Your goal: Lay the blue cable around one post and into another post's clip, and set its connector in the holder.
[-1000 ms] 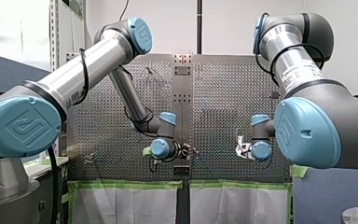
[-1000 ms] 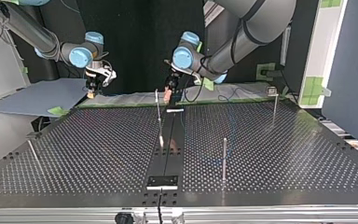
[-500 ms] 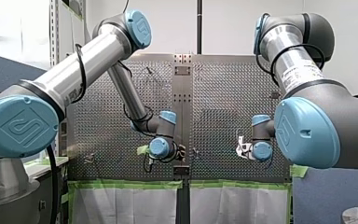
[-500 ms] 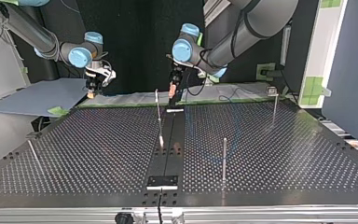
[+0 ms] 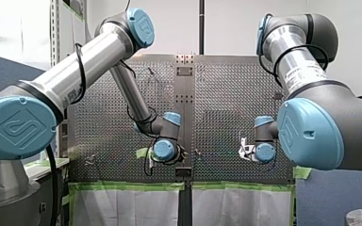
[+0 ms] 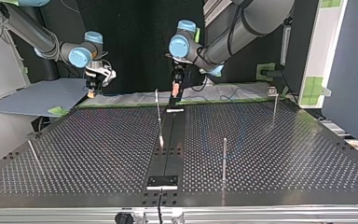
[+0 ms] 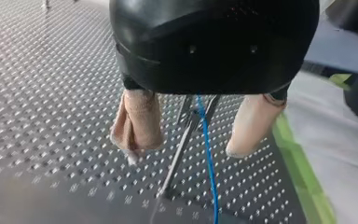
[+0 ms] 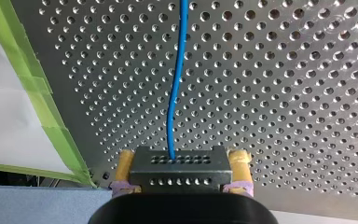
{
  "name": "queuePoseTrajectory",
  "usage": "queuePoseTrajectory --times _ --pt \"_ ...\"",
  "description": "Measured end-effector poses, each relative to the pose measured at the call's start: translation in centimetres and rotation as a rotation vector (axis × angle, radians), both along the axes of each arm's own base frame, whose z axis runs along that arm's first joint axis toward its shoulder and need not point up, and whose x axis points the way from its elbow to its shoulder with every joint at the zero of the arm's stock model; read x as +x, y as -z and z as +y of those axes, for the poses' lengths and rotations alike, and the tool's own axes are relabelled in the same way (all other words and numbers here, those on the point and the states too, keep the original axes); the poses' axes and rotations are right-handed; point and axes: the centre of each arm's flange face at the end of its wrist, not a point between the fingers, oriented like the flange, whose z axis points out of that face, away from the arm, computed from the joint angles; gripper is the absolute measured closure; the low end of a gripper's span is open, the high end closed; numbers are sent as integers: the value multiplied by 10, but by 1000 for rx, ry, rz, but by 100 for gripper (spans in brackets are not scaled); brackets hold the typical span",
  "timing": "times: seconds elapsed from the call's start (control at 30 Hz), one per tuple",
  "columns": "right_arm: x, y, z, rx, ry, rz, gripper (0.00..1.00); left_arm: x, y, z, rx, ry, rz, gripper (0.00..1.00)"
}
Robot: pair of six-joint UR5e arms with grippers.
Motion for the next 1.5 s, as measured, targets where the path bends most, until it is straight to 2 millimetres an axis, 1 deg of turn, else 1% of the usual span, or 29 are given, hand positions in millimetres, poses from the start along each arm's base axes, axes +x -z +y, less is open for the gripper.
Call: queuePoseTrajectory --times 0.23,0.6,0.87,1.5 --pt "0 0 0 0 -1 0 80 -4 -1 -2 19 -27 -18 0" --pt "-2 1 0 6 2 -4 80 -18 -2 -20 87 74 -34 0" --pt "-3 2 0 7 4 -5 80 -20 -1 -21 95 82 -33 0" --pt "-3 1 -1 8 -9 -12 80 -20 -2 -22 87 83 -31 0"
